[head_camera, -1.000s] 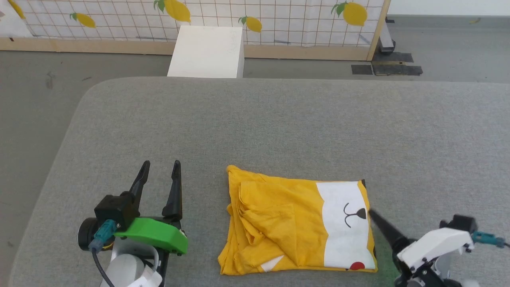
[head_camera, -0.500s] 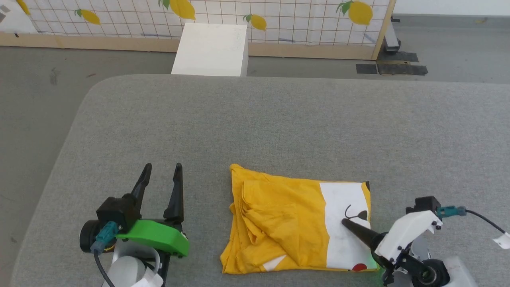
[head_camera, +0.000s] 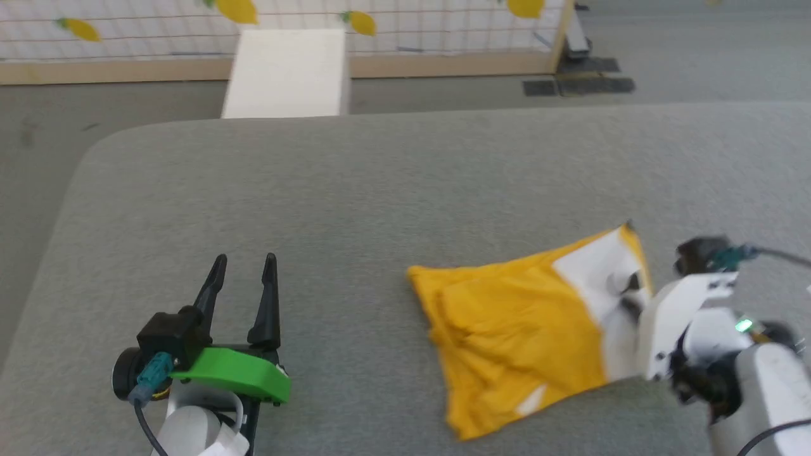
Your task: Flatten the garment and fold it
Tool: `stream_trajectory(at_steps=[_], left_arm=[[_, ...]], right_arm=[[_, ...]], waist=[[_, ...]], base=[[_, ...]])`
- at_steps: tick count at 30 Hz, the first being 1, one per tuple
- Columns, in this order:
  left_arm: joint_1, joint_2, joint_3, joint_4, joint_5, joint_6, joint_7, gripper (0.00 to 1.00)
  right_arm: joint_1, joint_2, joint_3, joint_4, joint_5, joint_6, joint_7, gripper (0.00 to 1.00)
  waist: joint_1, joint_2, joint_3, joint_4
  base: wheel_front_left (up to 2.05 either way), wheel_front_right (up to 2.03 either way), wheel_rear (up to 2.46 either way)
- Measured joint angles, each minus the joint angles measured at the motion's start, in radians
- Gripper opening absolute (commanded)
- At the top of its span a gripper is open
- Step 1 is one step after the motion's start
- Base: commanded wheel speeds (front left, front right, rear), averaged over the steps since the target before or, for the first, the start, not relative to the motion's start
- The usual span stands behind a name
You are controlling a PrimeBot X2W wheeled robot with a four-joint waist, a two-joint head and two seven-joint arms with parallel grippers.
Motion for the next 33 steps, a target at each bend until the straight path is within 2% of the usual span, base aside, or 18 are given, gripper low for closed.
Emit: stream_trajectory(at_steps=[7, 16, 24, 33], left_arm=[[-0.022, 0.007, -0.010, -0.027, 0.008, 0.000, -0.001, 1.00], [-0.074, 0.081, -0.021, -0.087, 0.038, 0.000, 0.001, 1.00], [-0.110, 0.151, -0.023, -0.171, 0.052, 0.000, 0.057, 1.00], [-0.127, 0.186, -0.031, -0.236, 0.053, 0.000, 0.102, 1.00]], right_arm=[[-0.089, -0.092, -0.030, -0.044, -0.166, 0.000, -0.024, 0.00], [-0.271, -0.155, -0.118, 0.073, -0.324, 0.000, -0.164, 0.00], [-0.423, -0.168, -0.254, 0.203, -0.483, 0.000, -0.278, 0.00], [-0.532, -0.151, -0.451, 0.294, -0.664, 0.000, -0.418, 0.00]], waist=[[0.0000, 0.0000, 0.041, -0.098], [0.0000, 0.0000, 0.136, -0.225], [0.0000, 0.0000, 0.257, -0.295], [0.0000, 0.0000, 0.380, -0.328]], base=[[0.00, 0.00, 0.00], [0.00, 0.00, 0.00], [0.00, 0.00, 0.00], [0.00, 0.00, 0.00]])
